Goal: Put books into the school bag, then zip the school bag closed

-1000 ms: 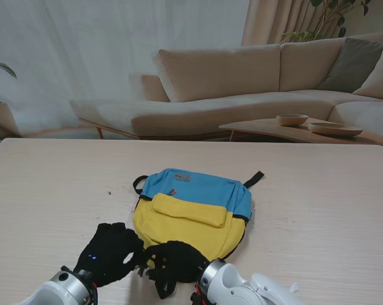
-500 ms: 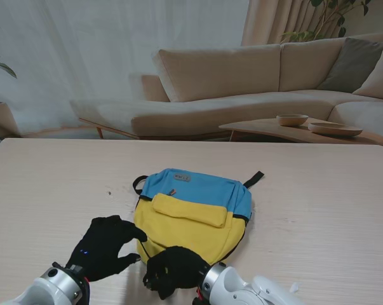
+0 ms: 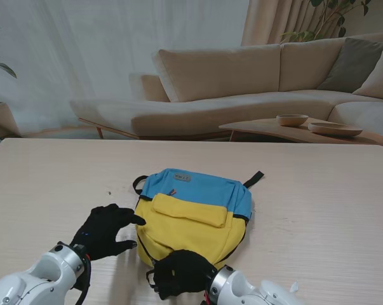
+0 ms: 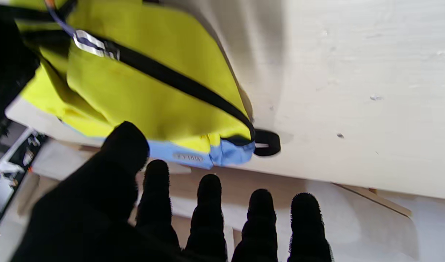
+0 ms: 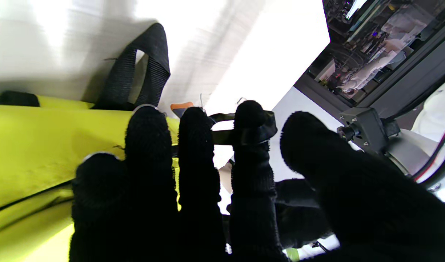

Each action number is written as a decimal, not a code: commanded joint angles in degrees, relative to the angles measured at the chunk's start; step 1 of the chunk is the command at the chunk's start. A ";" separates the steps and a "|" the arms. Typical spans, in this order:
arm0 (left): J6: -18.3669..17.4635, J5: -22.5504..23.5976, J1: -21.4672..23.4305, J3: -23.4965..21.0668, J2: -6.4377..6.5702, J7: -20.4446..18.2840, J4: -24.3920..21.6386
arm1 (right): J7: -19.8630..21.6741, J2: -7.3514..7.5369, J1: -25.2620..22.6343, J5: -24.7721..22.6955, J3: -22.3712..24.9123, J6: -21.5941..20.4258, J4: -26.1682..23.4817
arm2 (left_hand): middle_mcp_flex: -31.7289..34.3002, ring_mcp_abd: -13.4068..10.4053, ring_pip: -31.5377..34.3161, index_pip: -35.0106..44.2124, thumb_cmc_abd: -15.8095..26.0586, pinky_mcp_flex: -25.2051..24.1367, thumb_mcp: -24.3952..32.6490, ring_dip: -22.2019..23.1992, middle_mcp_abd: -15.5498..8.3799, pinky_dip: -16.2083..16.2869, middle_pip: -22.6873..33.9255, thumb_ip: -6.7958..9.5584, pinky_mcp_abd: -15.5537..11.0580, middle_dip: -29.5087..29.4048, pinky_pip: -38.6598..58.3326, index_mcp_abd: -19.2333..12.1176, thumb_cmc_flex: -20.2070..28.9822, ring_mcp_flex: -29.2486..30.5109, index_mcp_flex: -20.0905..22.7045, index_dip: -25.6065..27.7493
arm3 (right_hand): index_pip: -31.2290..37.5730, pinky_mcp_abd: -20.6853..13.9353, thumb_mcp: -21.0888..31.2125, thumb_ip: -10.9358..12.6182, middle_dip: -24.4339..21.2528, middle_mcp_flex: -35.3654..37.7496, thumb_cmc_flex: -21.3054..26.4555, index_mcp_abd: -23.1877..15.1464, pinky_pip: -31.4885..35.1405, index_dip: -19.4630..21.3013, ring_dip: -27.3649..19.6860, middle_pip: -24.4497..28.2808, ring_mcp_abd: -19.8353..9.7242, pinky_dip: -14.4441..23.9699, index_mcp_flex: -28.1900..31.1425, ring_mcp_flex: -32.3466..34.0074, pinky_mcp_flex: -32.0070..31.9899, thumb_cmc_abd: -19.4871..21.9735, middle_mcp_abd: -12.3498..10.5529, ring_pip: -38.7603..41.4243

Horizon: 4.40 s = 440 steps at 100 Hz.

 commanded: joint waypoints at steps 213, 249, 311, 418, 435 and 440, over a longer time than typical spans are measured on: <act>-3.23 2.99 -5.88 6.18 0.58 3.07 7.30 | 5.70 1.22 -3.09 -1.25 5.26 -2.84 -0.14 | -6.14 -3.13 1.96 16.42 -6.12 -1.08 11.72 5.31 -4.08 5.57 4.33 0.48 -1.94 8.89 -5.20 -6.66 1.88 -2.35 -1.29 28.73 | -0.50 0.59 1.90 -1.37 0.50 -0.31 1.40 -1.28 3.09 1.40 -0.39 0.11 0.79 -0.07 -0.72 1.02 0.49 -1.11 0.57 0.02; -1.78 1.70 -7.19 7.70 -0.01 7.98 9.86 | 5.94 1.24 -3.18 -0.99 5.58 -2.84 0.14 | 0.89 -1.31 7.73 28.07 -7.30 -0.58 4.83 5.28 -1.71 4.81 9.27 -1.90 -0.66 7.73 -0.13 -4.18 14.84 -1.02 19.84 21.24 | -0.53 0.59 1.84 -1.29 0.48 -0.36 1.25 -1.08 3.11 1.36 -0.38 0.10 0.88 -0.02 -0.78 0.96 0.23 -0.74 0.63 0.02; -1.08 3.87 -6.69 6.98 0.10 7.26 9.16 | 10.87 2.07 -6.07 -1.26 13.12 -6.20 -1.89 | -0.24 -1.70 7.17 31.72 -10.42 -0.87 13.39 4.29 -2.33 2.84 11.05 -3.08 -0.71 10.03 -0.13 -1.11 10.28 -1.70 17.15 31.16 | 5.44 -0.51 1.17 0.20 8.72 5.06 -1.47 -2.59 7.95 21.17 1.69 9.60 -0.27 -0.33 7.68 7.33 6.15 2.28 -0.86 12.05; -0.26 3.96 -6.47 6.66 -0.03 7.72 9.08 | 18.41 2.89 -10.58 1.87 29.80 -14.19 -1.45 | 0.74 -1.30 7.88 30.21 -9.29 -0.77 11.58 4.80 -2.06 3.76 11.48 -3.27 -0.64 10.71 0.60 -1.52 11.67 -1.42 17.06 30.82 | 5.20 -0.84 0.63 0.72 9.73 5.98 -2.22 -2.70 9.11 24.40 1.15 9.93 -0.53 -1.03 8.84 8.35 7.48 3.20 -1.03 13.14; -0.41 1.87 -6.67 7.69 -0.02 7.15 8.18 | 18.50 2.93 -10.32 2.50 28.77 -13.80 -1.27 | -0.08 -1.04 8.01 22.21 -8.46 -0.77 7.56 4.64 -2.04 3.59 9.09 -1.59 -0.50 8.35 1.18 -0.53 8.69 -1.25 7.88 22.16 | 5.08 -0.87 0.60 0.69 9.71 5.94 -2.21 -2.80 9.05 24.45 1.13 9.87 -0.51 -1.09 8.74 8.30 7.34 3.28 -1.16 13.10; -1.13 1.25 -6.64 7.87 0.10 6.16 7.76 | 18.40 2.92 -10.19 2.48 28.46 -13.69 -1.15 | -1.00 -1.16 7.43 14.53 -5.28 -0.82 12.04 4.19 -2.26 3.23 7.95 0.80 -0.46 6.97 0.95 -0.69 0.33 -1.45 2.00 16.32 | 5.08 -0.87 0.60 0.70 9.72 5.96 -2.17 -2.83 9.05 24.47 1.12 9.88 -0.51 -1.10 8.73 8.30 7.34 3.16 -1.18 13.10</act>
